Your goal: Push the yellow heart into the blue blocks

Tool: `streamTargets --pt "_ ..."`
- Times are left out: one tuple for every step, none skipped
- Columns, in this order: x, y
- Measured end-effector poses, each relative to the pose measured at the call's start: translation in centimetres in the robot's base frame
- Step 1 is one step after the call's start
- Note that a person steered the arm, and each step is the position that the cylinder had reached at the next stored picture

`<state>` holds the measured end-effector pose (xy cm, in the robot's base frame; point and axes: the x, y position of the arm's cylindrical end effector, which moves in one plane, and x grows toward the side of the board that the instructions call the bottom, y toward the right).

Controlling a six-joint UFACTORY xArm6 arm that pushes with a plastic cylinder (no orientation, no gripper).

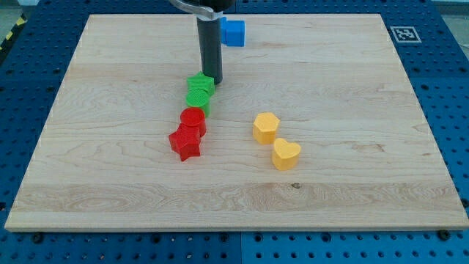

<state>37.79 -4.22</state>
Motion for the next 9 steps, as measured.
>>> streamTargets --pt "1.6 0.3" --pt "3.2 2.1" --pt "4.0 2.4" --pt "6.7 3.5" --pt "9.0 4.4" --pt "12.1 5.4" --pt "14.9 6.1" --pt "18.3 7.7" --pt "19.6 10.9"
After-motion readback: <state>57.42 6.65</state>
